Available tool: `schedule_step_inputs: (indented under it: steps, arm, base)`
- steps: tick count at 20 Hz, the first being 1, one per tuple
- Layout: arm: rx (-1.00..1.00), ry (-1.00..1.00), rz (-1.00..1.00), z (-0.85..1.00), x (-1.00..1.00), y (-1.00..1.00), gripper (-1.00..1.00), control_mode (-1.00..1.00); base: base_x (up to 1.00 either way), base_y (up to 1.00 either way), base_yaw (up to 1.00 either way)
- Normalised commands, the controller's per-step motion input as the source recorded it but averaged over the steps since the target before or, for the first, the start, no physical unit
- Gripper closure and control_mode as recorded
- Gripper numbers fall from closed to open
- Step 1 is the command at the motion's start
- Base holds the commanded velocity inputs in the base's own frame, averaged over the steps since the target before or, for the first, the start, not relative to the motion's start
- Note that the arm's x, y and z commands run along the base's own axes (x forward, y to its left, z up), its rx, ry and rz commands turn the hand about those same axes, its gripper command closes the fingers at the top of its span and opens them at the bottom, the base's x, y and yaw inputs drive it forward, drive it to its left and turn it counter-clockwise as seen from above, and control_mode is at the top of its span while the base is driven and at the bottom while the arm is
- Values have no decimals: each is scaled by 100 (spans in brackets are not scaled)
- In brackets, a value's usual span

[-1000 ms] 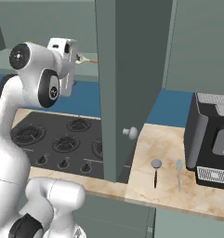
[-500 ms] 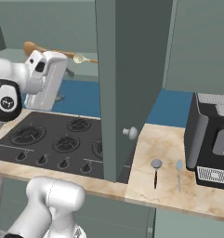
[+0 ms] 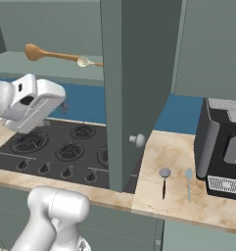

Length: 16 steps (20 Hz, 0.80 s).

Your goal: Organize the utensils by type. Pick up the wooden spoons from the counter and place them in the open cabinet. Then pick up the metallic utensils from the counter and place them in the open drawer.

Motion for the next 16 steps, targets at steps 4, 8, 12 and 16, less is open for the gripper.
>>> schedule_step_inputs:
  steps: [4, 8, 12, 16]
  arm:
    - [15, -20, 0, -55, -36, 18, -100, -100]
    - [5, 8, 2, -85, 1, 28, -100, -100]
    - [0, 9, 0, -17, 4, 5, -100, 100]
    - [0, 0, 0, 0, 0, 0, -100, 100]
  base:
    - [0, 0, 0]
    - [0, 0, 0]
    - [-7, 4, 0]
    - [-91, 17, 0]
